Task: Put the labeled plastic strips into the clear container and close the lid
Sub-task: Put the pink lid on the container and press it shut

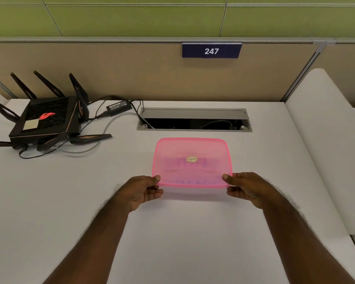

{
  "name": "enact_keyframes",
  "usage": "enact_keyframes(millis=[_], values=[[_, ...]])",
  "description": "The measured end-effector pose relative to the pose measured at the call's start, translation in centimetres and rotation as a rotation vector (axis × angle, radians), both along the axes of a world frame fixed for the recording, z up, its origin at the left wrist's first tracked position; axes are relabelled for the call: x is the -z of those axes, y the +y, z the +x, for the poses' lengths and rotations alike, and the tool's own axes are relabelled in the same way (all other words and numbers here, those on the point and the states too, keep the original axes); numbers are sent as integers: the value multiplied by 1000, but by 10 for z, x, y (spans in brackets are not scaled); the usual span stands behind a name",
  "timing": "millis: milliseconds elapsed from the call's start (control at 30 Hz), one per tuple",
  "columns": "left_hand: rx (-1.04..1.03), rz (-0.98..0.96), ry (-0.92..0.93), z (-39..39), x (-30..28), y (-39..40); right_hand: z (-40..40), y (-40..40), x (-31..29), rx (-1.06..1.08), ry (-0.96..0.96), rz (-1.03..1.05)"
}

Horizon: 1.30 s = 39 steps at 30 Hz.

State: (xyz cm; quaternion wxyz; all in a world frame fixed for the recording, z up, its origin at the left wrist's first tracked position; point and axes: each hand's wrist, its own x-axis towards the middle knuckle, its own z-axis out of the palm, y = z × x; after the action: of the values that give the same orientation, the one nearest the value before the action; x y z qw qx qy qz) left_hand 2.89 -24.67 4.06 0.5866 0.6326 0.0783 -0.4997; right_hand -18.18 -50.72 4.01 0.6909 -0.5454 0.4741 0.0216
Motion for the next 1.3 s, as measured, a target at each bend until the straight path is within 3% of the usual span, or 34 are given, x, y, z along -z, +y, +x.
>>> enact_keyframes(millis=[667, 733, 800, 867, 967, 1100, 1200, 1300], values=[[-39, 65, 14, -6, -5, -5, -2, 15, -7, 119, -12, 61], [11, 261, -293, -9, -4, -8, -3, 15, -7, 129, -22, 82], [117, 514, -875, -19, -6, -12, -3, 15, -7, 140, -31, 96], [263, 409, -1331, -36, -12, -24, -4, 16, -6, 151, -36, 107], [693, 97, -1396, -67, -13, -57, -5, 17, -5, 160, -39, 108], [1067, 189, -1536, -98, -3, -97, -8, 21, -3, 110, 8, 39], [1152, 330, -1668, -105, 6, -107, -9, 23, -1, 137, 6, -3], [1140, 343, -1782, -106, 15, -107, -8, 26, 0, 171, -7, -6]])
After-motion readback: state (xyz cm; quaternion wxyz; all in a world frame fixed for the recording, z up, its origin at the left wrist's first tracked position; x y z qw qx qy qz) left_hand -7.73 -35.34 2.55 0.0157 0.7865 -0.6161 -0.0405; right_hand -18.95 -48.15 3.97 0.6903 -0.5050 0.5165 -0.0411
